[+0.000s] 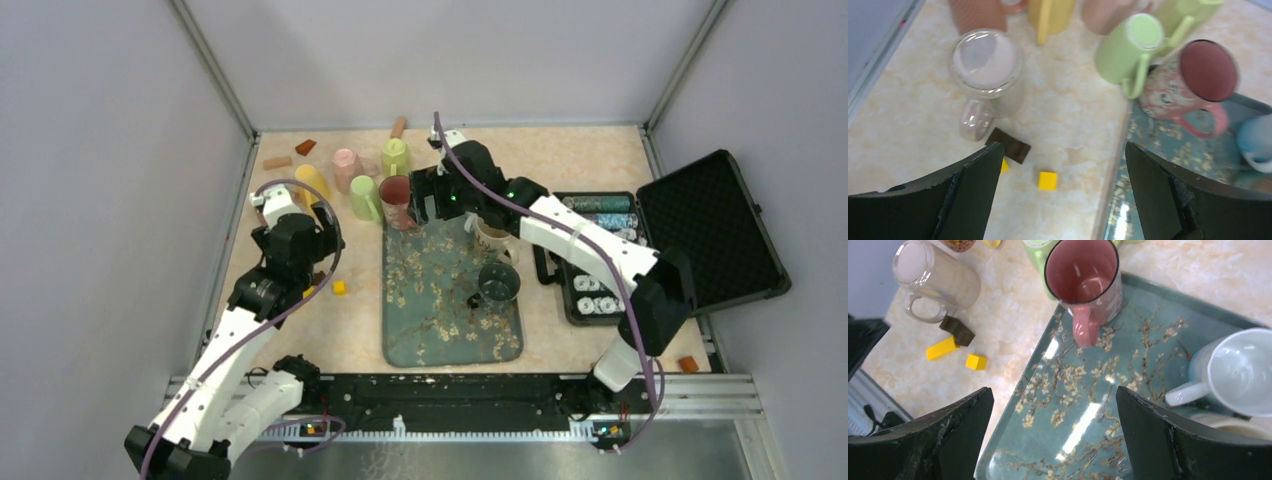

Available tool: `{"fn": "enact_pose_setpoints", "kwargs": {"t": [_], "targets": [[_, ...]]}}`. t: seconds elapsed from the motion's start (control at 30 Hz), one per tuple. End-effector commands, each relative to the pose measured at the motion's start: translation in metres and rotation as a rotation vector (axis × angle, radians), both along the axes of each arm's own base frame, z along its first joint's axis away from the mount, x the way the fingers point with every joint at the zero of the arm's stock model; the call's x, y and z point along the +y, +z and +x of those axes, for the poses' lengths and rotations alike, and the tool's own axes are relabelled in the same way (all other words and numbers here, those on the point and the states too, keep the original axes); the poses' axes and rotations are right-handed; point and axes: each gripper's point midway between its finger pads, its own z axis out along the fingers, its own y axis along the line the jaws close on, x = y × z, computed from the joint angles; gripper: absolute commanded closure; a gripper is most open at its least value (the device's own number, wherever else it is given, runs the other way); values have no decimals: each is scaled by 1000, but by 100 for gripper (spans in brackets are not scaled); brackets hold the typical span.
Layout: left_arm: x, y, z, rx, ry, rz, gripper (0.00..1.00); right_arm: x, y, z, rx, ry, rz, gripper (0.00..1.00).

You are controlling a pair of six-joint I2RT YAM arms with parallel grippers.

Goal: Turn the mug right side up
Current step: Place the cup on the tray, then turn over the cup at the center of the board.

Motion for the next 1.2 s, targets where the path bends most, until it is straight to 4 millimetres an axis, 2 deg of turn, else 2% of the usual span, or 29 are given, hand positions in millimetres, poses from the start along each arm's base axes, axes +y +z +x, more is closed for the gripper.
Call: {"fn": "enact_pose_setpoints", "kwargs": {"t": [0.0, 0.13, 0.3, 0.5, 0.6, 0.77, 0.93, 1.03, 1.17], "targets": [[31, -22, 6, 32, 167, 32, 2, 1, 31, -19, -37, 38, 154, 6], [47, -44, 16, 85, 177, 4, 2, -13, 33, -34, -41, 36, 188, 5], [84, -73, 25, 132, 253, -68, 2, -24, 41, -52, -47, 48, 234, 4], [100, -103, 37, 176, 270, -144, 2, -35, 48, -66, -60, 59, 264, 3], [91, -107, 51, 170, 194, -175, 2, -40, 49, -70, -69, 59, 268, 3], [55, -107, 69, 210, -7, -258, 2, -45, 51, -73, -81, 50, 276, 2], [24, -108, 80, 243, -66, -220, 2, -47, 50, -73, -86, 46, 277, 2], [25, -113, 85, 287, 12, -143, 2, -47, 49, -73, -83, 49, 276, 2], [47, -121, 79, 327, 144, -83, 3, -47, 49, -74, -85, 52, 272, 2]]}}
